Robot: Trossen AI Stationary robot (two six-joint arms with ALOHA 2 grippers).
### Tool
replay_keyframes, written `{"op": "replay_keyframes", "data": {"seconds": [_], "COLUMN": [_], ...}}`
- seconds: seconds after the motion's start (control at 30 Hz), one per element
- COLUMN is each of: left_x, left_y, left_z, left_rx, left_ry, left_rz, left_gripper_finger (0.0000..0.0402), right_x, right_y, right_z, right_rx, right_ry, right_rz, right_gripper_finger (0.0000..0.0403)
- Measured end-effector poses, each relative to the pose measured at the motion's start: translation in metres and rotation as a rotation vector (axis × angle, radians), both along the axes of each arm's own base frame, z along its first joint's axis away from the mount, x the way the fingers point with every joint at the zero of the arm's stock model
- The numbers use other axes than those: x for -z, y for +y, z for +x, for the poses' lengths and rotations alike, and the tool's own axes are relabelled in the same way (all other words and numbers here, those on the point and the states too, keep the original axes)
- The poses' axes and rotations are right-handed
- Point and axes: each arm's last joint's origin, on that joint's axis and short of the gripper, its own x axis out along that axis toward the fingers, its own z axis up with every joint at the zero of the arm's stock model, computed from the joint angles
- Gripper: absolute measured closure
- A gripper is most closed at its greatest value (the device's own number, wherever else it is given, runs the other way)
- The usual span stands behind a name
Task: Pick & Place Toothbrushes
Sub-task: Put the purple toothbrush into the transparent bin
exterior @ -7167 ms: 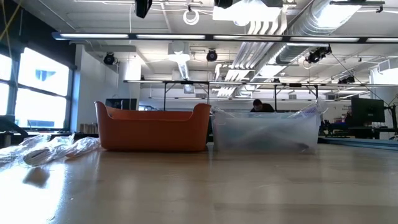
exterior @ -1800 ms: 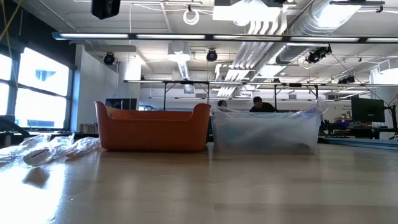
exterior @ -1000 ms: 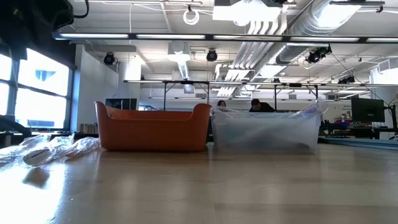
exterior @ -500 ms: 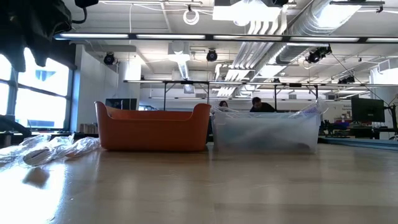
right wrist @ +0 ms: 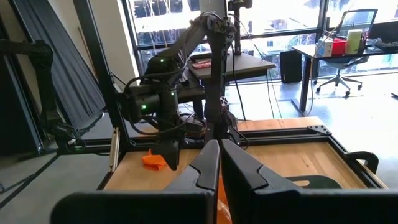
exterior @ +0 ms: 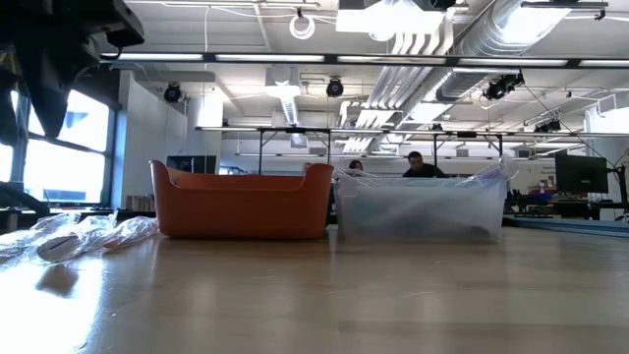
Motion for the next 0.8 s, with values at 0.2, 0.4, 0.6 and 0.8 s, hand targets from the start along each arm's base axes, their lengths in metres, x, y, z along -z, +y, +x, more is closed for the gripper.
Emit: {"op": "replay_keyframes", "data": {"seconds": [0.2,0.4,0.6,0.8], "left_x": [0.011,0.02,0.031,0.043], "left_y": [0.001,0.005,0.008,0.011], "left_z": [-0.002,-0.005,-0.01,-0.012], "left_rx": [-0.04,-0.104,-0.142,-0.165], "left_ry": [0.0,0.008,0.037,0.007], "left_rz": [-0.002,0.019,0.032,0.057], "left_gripper_finger": [0.0215,0.0204,0.0204,0.0204], "right_x": [0.0,0.0,0.0,0.0], "right_y": [0.0,0.0,0.0,-0.001], "right_z": [0.0,0.0,0.0,0.0], "right_rx": [0.0,0.0,0.019,0.034], "right_ry": [0.0,0.001,0.002,0.002], "right_rz": [0.0,0.0,0.0,-0.001], "right_gripper_finger": [0.0394,0.0394,0.0394,0.0394]}}
